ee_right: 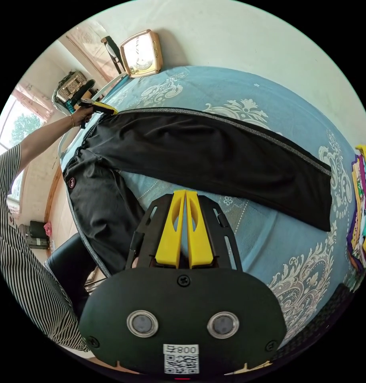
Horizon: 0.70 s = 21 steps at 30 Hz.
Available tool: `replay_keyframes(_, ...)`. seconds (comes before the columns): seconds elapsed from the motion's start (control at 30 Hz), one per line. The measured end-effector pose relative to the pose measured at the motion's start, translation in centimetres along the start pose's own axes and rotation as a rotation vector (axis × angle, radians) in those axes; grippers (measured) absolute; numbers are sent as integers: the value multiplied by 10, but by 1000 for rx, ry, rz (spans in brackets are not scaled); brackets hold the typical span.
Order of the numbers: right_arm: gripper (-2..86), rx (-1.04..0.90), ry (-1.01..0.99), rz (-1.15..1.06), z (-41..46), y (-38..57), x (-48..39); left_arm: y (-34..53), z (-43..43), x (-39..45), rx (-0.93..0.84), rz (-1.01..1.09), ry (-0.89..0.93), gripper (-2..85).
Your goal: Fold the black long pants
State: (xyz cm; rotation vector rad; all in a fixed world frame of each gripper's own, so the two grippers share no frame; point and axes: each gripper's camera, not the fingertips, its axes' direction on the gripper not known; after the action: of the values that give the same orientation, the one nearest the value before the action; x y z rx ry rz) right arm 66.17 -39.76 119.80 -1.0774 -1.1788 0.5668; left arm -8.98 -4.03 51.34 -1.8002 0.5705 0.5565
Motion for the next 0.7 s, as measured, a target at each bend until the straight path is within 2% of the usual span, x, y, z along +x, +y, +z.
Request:
replay_keyframes(0.23, 18, 47, -66, -147, 28, -61, 24, -25, -8, 2, -8, 43, 34, 40)
replay_keyframes(0.5, 64, 62, -64, -248, 65, -145, 45, -51, -14, 20, -79, 130, -15, 39)
replay_keyframes(0.7, 80, -27, -20, -355, 104, -190, 50, -61, -16, 37, -99, 161, -51, 37)
